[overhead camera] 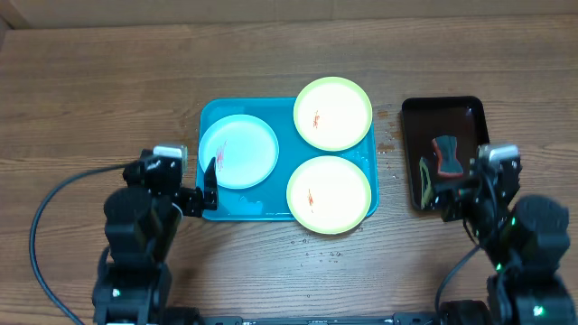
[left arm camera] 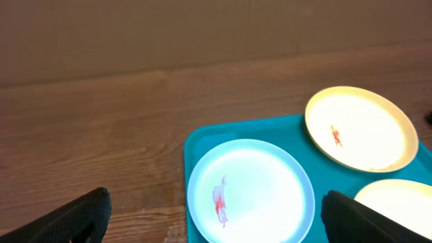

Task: Clean dirty plates on tray and stack at the side
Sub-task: 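Move the left gripper over the white plate's left rim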

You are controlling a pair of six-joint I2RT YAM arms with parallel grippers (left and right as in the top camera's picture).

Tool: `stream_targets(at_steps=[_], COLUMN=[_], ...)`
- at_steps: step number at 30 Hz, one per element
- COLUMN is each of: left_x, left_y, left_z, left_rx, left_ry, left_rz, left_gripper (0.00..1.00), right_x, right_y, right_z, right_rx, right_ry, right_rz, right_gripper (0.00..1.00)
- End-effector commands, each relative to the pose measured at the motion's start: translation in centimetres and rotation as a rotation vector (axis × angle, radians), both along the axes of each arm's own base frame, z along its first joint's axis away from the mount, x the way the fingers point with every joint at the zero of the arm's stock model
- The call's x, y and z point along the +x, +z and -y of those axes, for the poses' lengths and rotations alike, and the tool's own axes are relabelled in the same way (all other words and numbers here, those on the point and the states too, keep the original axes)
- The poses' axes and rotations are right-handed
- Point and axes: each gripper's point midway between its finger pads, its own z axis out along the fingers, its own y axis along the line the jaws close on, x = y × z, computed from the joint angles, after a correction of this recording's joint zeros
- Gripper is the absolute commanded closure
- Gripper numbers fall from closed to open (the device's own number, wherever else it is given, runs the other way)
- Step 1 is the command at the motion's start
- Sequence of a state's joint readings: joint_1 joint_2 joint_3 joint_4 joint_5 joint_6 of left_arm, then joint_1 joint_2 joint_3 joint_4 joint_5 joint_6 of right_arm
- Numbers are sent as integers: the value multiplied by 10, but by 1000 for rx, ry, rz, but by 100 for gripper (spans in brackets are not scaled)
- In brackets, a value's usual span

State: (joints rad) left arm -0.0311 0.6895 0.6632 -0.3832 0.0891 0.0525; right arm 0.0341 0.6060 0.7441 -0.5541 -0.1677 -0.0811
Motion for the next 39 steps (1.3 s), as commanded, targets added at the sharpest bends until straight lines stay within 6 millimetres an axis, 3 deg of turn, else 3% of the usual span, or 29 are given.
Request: stream_targets(at_steps=[1,16,21,30,32,35,39], left_x=[9,40,46,62,65,66,68], left_y=[18,39,37,-1,-14,-42,-80], left_z=[8,37,55,75,80,88,94], left_rx=[-34,-129,-198,-360,-357,-328,-257], left_ry=[-36,-171,-252,-281,-285,-259,-97], left_rz=[-21,-403,-484,-643,-685,-778,-888], left_gripper=[0,0,0,0,16,25,33], right_x=[10,45,57,62,63,65,66], right_y=[21,6,0,-29,-33,-37,-40], right_z=[0,-1,-1,-5,-6,-6,-6], right_rx=[2,75,69,77,76,76,75], right_ry=[-8,-65,-68,-53,-53,-54,-54], right_rz=[-28,-414,-493,-607,-620,-631,-643], right_gripper=[0,0,0,0,0,3,7])
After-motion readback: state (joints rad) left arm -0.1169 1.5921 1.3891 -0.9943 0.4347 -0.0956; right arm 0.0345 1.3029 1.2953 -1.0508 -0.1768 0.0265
